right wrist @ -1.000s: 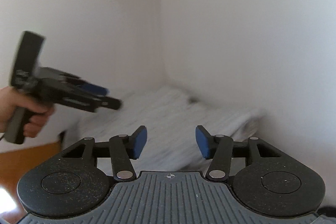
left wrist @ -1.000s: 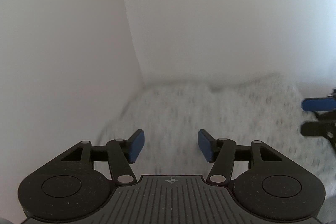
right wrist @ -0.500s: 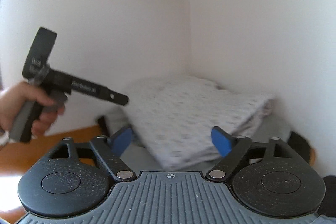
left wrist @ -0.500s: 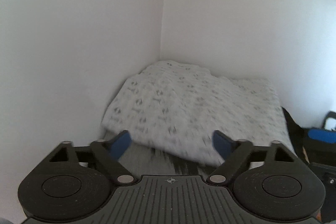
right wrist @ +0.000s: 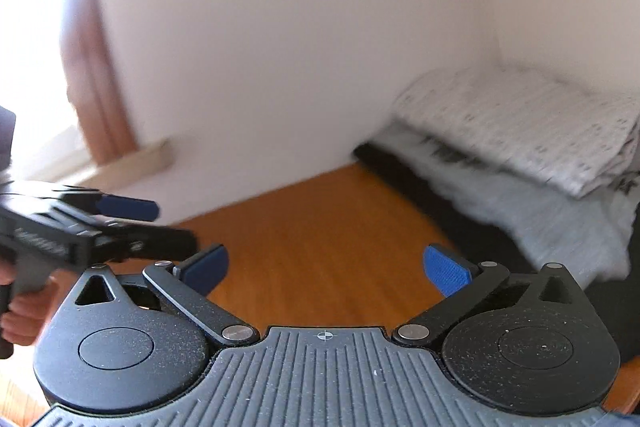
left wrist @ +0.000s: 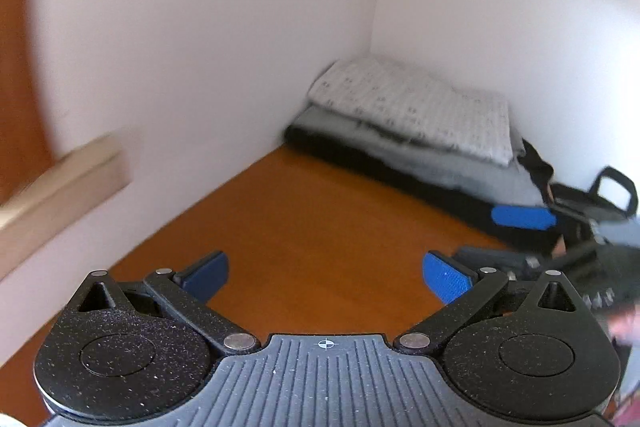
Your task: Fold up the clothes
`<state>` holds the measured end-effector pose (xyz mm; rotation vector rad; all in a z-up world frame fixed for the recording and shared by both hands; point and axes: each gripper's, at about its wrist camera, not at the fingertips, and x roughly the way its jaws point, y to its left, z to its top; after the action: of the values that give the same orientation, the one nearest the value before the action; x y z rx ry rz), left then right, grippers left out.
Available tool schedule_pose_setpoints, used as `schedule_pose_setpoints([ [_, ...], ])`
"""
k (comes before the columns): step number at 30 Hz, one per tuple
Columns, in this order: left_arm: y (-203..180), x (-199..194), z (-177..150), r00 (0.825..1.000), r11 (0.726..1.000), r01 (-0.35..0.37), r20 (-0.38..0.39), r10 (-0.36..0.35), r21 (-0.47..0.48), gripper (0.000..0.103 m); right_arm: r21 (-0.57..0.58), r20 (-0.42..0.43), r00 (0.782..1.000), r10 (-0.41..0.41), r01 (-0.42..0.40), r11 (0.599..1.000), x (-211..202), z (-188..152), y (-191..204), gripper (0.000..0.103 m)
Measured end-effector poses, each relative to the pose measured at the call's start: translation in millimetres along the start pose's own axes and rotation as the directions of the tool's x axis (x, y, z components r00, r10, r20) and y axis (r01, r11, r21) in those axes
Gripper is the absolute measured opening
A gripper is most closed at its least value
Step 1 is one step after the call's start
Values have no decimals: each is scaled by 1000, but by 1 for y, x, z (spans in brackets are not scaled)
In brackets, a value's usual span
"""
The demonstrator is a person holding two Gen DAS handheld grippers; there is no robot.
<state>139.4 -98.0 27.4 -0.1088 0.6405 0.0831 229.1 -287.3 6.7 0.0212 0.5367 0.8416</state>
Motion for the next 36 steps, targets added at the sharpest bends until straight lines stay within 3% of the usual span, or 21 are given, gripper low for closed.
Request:
schedule_pose_setpoints([
  [3, 15, -15, -17, 999, 999, -38, 6, 38, 11, 103, 13, -33, 999, -33, 33, 999, 1, -7, 18, 103],
  [9, 47, -31, -47, 1000, 1000, -5, -10, 6, 31, 103, 44, -91, 989, -115, 120, 992, -4, -21, 52, 103],
  [15, 67, -20, -71, 999, 997, 20, -48, -17, 68, 103, 34, -146, 958, -247, 255, 966, 3, -41, 85, 103],
  [21, 75, -19, -80, 997, 995, 72, -46, -68, 74, 103, 30, -155, 914, -375, 384, 923, 2, -57, 110, 103],
  [26, 67, -22, -85, 998, 991, 29, -59, -21, 134, 103, 62, -164, 852, -497, 512, 857, -1, -63, 124, 103],
  [30, 70, -27, -88, 995, 982, 79, -71, -68, 173, 103, 110, -167, 810, -562, 582, 806, -8, -68, 132, 103],
  [36, 72, -29, -90, 995, 980, 86, -72, -73, 182, 103, 168, -176, 753, -634, 657, 735, -24, -81, 154, 103],
])
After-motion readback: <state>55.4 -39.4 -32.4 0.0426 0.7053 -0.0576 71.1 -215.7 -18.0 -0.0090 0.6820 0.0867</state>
